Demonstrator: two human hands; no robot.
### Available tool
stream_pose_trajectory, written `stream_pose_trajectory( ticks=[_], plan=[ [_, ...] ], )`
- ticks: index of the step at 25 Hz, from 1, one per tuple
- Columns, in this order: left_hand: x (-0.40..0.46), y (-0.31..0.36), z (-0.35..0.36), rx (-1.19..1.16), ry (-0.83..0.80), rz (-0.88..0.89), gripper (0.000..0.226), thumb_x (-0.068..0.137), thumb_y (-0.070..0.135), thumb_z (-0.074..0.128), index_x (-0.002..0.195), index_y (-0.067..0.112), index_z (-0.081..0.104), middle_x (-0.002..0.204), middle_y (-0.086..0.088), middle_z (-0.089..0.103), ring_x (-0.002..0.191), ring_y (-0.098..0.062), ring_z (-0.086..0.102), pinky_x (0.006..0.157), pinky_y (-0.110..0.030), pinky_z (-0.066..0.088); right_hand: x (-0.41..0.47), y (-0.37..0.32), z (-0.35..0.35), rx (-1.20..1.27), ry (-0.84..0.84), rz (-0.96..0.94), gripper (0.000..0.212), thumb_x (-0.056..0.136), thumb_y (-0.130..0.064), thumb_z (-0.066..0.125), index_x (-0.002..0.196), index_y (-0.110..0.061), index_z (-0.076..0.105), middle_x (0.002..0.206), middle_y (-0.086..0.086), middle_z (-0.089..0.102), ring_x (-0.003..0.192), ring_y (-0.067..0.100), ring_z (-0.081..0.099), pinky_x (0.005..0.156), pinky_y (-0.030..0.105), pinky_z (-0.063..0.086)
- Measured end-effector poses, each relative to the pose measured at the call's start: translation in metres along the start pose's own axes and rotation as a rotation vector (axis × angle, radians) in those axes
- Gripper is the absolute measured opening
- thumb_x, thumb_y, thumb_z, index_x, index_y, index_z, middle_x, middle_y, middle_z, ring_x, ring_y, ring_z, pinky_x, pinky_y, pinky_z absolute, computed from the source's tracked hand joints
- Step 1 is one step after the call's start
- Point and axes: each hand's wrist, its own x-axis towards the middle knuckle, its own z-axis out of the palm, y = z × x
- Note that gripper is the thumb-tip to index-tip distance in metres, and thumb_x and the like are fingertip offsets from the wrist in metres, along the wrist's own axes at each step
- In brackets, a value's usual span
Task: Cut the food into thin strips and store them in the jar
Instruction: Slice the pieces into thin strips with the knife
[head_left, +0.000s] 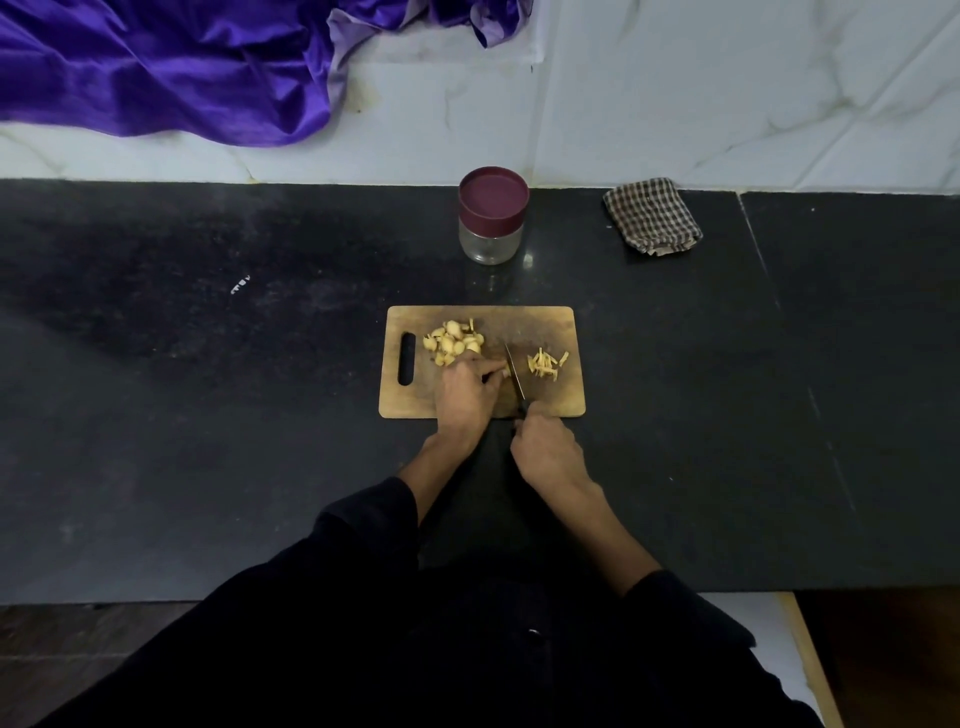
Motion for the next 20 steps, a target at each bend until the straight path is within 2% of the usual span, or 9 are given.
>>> stream_pose_trajectory(
  ticks=[6,12,20],
  plan=[
    [-0.0005,0.0010,-0.0014,0.015,-0.005,0.005,0.023,0.088,0.017,0.064,0.110,0.011,0.070,0.107,-0.005,0.064,0.092,-0.014,0.060,0.083,-0.030,0.051,0.0002,0.0125,-0.0044,0.032,0.068,0.010,0.031,0.105,-0.025,0.039,0.131,-0.009,0.045,0.117,0.016,0.062,0.106,0.033,0.060,0.079,0.042,0.046],
    [0.0001,-0.0014,-0.0002,0.011,-0.005,0.015,0.020,0.088,0.018,0.065,0.107,0.014,0.071,0.105,-0.004,0.066,0.091,-0.014,0.061,0.081,-0.027,0.050,-0.0019,0.0066,0.0011,0.047,-0.002,-0.009,0.028,0.104,-0.031,0.041,0.122,-0.010,0.046,0.112,0.014,0.061,0.097,0.033,0.064,0.080,0.052,0.056],
    [0.0005,-0.0009,-0.0011,0.009,-0.008,0.012,0.022,0.088,0.015,0.064,0.109,0.013,0.070,0.109,-0.004,0.065,0.095,-0.014,0.061,0.085,-0.029,0.051,-0.0021,0.0063,0.0002,0.048,-0.025,-0.001,0.027,0.104,-0.031,0.041,0.122,-0.011,0.046,0.109,0.012,0.060,0.096,0.030,0.064,0.080,0.051,0.057]
  ],
)
